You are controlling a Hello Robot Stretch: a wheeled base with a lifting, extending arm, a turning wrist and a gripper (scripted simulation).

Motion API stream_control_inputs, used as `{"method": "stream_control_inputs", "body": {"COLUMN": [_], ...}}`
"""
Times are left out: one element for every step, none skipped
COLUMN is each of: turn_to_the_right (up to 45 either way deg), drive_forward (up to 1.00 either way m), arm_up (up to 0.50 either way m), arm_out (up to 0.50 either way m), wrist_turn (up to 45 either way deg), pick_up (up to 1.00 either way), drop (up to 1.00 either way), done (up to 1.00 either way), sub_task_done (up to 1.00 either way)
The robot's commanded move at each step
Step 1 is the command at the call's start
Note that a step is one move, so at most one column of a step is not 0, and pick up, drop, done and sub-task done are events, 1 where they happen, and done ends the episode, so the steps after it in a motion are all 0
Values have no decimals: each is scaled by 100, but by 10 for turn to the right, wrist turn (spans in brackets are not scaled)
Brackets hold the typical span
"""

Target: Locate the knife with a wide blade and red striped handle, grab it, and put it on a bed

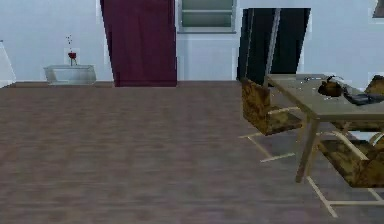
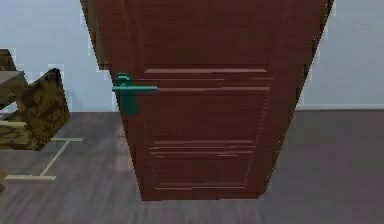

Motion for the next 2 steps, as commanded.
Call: {"method": "stream_control_inputs", "body": {"turn_to_the_right": [0, 0], "drive_forward": [100, 40], "arm_up": [0, 0], "arm_out": [0, 0], "wrist_turn": [0, 0], "pick_up": [0, 0], "drop": [0, 0], "done": [0, 0], "sub_task_done": [0, 0]}}
